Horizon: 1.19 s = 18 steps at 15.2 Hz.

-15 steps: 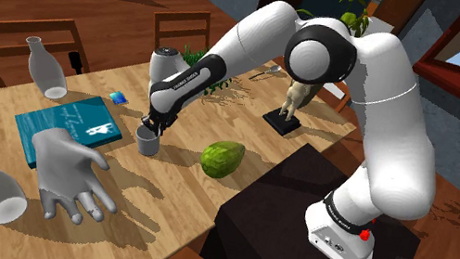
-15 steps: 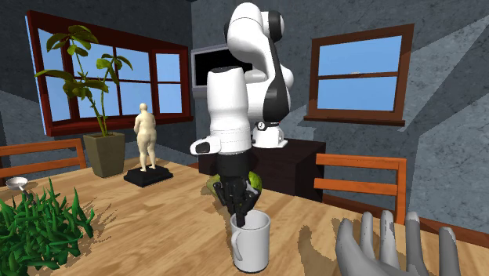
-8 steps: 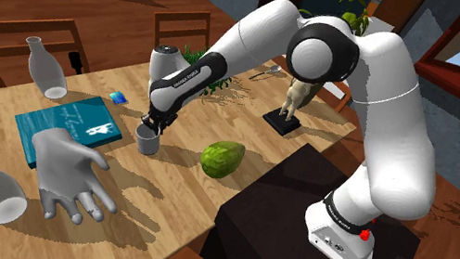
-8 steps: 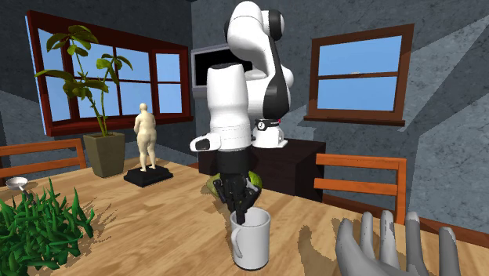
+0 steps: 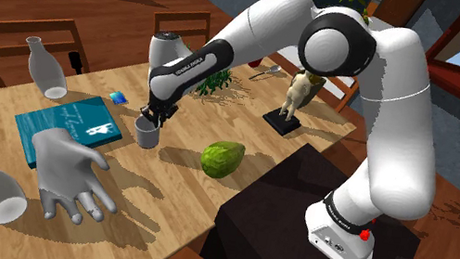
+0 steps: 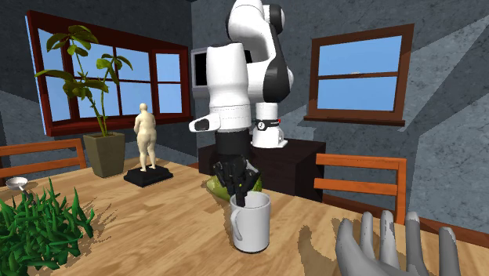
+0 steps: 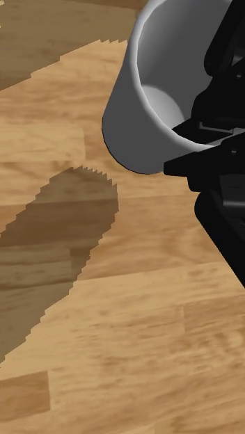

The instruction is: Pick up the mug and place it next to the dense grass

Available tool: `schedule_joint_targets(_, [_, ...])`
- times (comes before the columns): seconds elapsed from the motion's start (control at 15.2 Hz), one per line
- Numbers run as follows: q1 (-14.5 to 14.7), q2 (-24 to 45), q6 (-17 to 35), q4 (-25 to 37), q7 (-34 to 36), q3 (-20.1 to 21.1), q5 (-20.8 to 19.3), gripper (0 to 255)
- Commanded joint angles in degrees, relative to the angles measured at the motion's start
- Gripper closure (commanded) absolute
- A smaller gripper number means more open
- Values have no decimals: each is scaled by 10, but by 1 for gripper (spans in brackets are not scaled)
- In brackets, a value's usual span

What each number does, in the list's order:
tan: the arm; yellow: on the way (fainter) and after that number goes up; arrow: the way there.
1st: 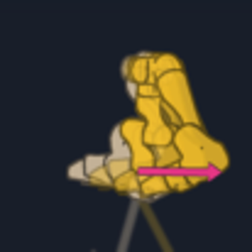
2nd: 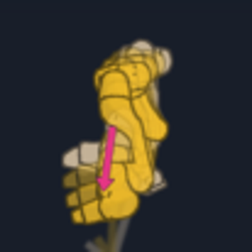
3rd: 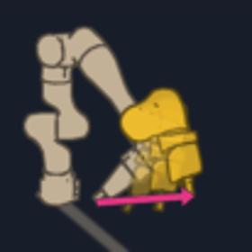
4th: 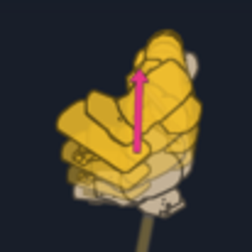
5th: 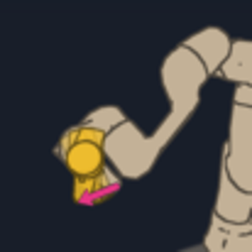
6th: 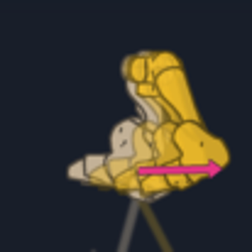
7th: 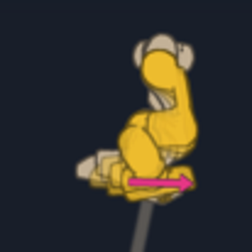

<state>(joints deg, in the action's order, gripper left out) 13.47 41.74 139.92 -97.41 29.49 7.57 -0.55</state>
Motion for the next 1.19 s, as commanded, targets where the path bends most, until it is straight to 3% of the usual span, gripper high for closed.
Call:
schedule_joint_targets(0.0, [-1, -12, -9, -3, 0, 1, 1, 255])
schedule_joint_targets(1.12, [-7, -99, -97, -2, 2, 8, 9, 255])
